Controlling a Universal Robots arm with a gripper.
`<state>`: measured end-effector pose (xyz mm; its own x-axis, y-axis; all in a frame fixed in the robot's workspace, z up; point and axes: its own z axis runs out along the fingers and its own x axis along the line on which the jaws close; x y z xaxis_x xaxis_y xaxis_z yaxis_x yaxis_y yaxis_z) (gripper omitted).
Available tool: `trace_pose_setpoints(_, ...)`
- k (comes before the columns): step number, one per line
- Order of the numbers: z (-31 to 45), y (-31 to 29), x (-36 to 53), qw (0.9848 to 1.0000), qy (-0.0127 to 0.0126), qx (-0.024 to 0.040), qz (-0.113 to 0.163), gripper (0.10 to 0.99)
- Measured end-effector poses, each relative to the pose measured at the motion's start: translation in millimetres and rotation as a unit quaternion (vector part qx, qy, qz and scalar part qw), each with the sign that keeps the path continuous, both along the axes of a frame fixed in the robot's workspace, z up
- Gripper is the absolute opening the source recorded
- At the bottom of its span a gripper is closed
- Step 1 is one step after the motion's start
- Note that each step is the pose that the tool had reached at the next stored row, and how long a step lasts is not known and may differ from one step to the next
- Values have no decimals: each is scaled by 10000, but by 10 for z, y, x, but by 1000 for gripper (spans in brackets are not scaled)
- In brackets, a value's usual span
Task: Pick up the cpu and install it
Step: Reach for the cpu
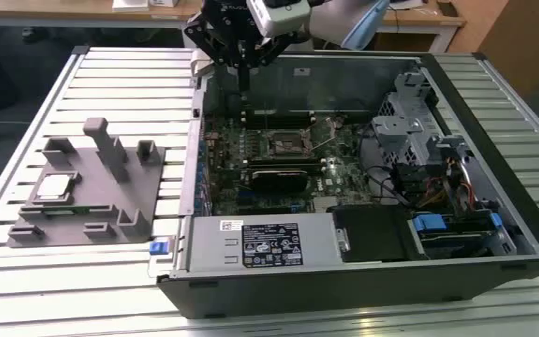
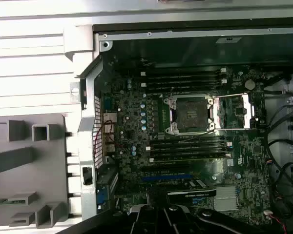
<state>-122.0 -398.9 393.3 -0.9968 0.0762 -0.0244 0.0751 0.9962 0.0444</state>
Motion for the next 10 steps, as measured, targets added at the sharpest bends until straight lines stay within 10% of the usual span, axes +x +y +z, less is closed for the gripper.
trace_pose_setpoints(10,0,0,-18,10000,0,0,0,106)
